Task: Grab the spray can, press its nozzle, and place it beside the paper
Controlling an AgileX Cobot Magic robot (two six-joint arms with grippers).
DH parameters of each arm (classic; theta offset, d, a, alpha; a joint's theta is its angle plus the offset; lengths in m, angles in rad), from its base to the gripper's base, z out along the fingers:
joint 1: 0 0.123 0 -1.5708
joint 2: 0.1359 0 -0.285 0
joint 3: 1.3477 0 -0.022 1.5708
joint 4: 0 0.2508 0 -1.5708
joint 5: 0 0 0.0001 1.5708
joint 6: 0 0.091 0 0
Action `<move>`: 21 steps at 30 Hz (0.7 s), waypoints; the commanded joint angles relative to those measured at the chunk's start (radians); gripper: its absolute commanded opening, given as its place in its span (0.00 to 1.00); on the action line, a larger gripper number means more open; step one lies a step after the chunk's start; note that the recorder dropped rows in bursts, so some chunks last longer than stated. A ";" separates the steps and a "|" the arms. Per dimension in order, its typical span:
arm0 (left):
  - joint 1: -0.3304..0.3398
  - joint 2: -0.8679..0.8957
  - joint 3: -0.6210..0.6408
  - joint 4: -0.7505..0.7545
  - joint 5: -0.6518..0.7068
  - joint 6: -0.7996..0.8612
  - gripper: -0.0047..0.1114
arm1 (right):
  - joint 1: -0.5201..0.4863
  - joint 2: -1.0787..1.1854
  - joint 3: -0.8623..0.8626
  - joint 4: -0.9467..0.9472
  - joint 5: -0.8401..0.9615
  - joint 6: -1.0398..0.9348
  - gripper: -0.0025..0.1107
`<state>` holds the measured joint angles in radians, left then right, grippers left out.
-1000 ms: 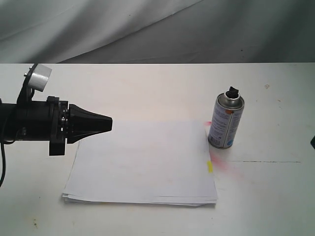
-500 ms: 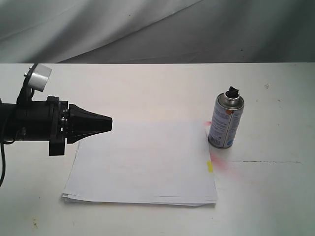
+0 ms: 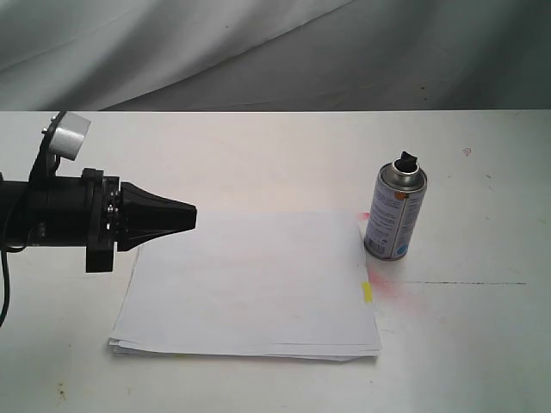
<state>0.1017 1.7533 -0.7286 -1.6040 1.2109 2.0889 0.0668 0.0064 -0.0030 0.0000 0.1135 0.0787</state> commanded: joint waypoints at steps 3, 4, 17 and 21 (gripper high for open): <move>-0.001 -0.070 0.004 0.000 0.010 -0.003 0.04 | -0.007 -0.006 0.003 -0.012 0.004 0.004 0.02; -0.002 -0.125 0.004 0.022 0.010 -0.050 0.04 | -0.007 -0.006 0.003 -0.012 0.004 0.004 0.02; -0.109 -0.846 0.004 -0.049 -0.612 -0.326 0.04 | -0.007 -0.006 0.003 -0.006 0.004 0.004 0.02; -0.333 -1.075 0.004 -0.082 -1.128 -0.373 0.04 | -0.007 -0.006 0.003 -0.006 0.004 0.004 0.02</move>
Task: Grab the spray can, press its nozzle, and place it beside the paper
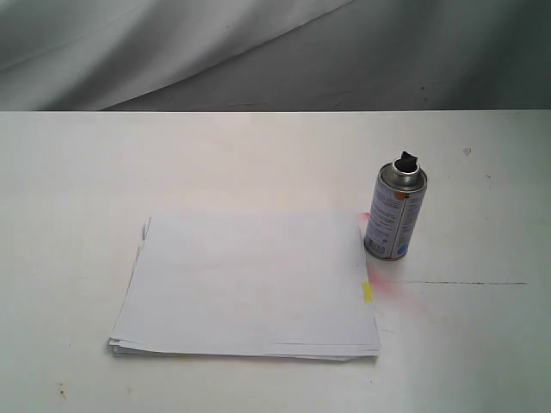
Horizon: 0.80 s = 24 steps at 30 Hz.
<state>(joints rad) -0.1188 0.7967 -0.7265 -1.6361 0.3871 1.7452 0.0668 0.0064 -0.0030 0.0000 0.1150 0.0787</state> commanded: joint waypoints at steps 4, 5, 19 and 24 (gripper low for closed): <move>-0.240 -0.277 0.010 -0.050 -0.442 0.003 0.04 | -0.007 -0.006 0.003 -0.006 0.002 0.004 0.02; -0.250 -0.294 0.018 -0.050 -0.442 0.015 0.04 | -0.007 -0.006 0.003 -0.006 0.002 0.004 0.02; -0.254 -0.318 0.176 -0.108 -0.412 0.120 0.04 | -0.007 -0.006 0.003 -0.006 0.002 0.004 0.02; -0.254 -0.318 0.238 -0.108 -0.436 0.146 0.04 | -0.007 -0.006 0.003 -0.006 0.002 0.004 0.02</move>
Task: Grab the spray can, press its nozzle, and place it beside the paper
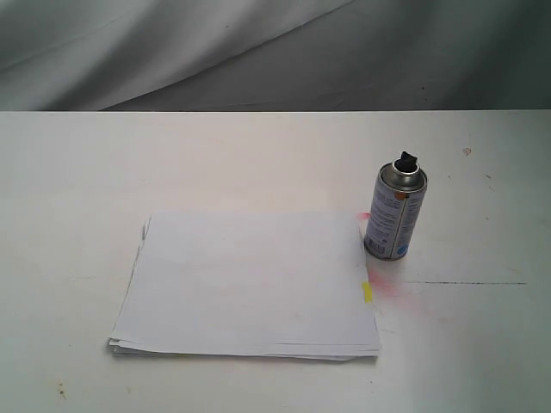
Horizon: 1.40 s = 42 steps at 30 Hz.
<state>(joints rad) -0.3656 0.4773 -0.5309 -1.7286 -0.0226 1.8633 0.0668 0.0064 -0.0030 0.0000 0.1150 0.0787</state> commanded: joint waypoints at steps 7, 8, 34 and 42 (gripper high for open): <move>-0.007 0.002 0.097 -0.016 -0.022 0.021 0.04 | -0.007 -0.006 0.003 -0.006 0.002 0.004 0.02; -0.007 0.002 0.099 -0.016 -0.022 0.021 0.04 | -0.007 -0.006 0.003 -0.006 0.002 0.004 0.02; -0.007 -0.327 0.354 1.553 0.102 -1.643 0.04 | -0.007 -0.006 0.003 -0.006 0.002 0.004 0.02; -0.007 -0.406 0.455 1.553 0.102 -1.645 0.04 | -0.007 -0.006 0.003 -0.006 0.002 0.004 0.02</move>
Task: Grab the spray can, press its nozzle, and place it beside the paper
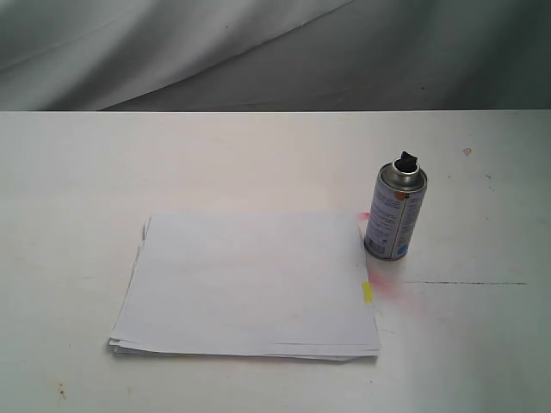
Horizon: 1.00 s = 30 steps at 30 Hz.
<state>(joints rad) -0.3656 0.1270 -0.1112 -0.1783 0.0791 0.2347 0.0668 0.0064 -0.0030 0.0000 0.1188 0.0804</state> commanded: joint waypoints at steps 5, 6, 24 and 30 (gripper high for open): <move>-0.007 -0.127 0.069 0.006 0.007 -0.017 0.04 | -0.007 -0.006 0.003 -0.006 -0.001 0.002 0.02; -0.007 -0.127 0.074 0.006 0.010 -0.017 0.04 | -0.007 -0.006 0.003 -0.006 -0.001 0.002 0.02; -0.007 -0.127 0.084 0.003 0.191 -0.022 0.04 | -0.007 -0.006 0.003 -0.006 -0.001 0.002 0.02; -0.007 -0.127 0.084 0.003 0.191 -0.022 0.04 | -0.007 -0.006 0.003 -0.006 -0.001 0.002 0.02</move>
<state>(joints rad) -0.3656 0.0044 -0.0283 -0.1737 0.2677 0.2208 0.0668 0.0064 -0.0030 0.0000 0.1188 0.0804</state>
